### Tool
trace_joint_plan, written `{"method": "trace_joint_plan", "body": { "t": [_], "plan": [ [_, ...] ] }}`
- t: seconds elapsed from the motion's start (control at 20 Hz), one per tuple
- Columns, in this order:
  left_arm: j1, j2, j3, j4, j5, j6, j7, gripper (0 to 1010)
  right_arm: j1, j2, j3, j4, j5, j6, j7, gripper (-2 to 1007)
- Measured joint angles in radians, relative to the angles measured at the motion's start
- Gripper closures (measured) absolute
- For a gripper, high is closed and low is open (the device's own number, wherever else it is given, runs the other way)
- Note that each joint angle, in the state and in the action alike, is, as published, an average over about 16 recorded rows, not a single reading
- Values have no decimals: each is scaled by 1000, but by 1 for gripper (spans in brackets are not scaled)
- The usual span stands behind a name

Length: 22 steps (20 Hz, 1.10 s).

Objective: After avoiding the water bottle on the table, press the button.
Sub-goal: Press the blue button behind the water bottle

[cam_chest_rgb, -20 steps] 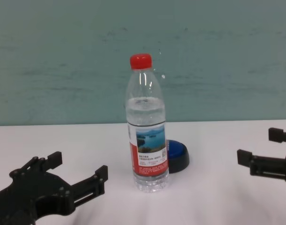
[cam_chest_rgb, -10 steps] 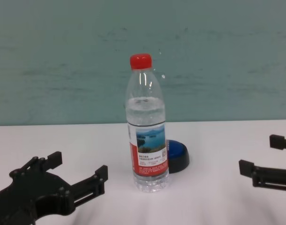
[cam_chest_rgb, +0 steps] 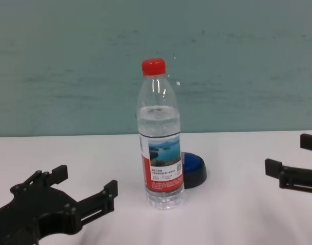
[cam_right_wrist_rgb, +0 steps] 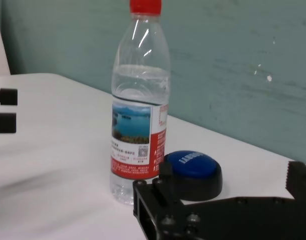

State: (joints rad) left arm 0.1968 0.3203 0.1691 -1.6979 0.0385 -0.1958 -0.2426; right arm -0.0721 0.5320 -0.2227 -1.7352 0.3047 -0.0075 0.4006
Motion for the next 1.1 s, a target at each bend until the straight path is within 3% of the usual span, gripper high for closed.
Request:
{"method": "trace_joint_plan", "body": {
  "t": [0.65, 0.85, 1.1],
  "plan": [
    [0, 0, 0, 0, 0, 0, 0, 10, 7, -5, 4, 3, 10, -7, 5, 2],
    [0, 0, 0, 0, 0, 0, 0, 10, 36, -9, 3, 29, 19, -13, 16, 2],
    [0, 0, 0, 0, 0, 0, 0, 10, 98, -16, 2, 86, 31, -23, 34, 2]
  ]
}}
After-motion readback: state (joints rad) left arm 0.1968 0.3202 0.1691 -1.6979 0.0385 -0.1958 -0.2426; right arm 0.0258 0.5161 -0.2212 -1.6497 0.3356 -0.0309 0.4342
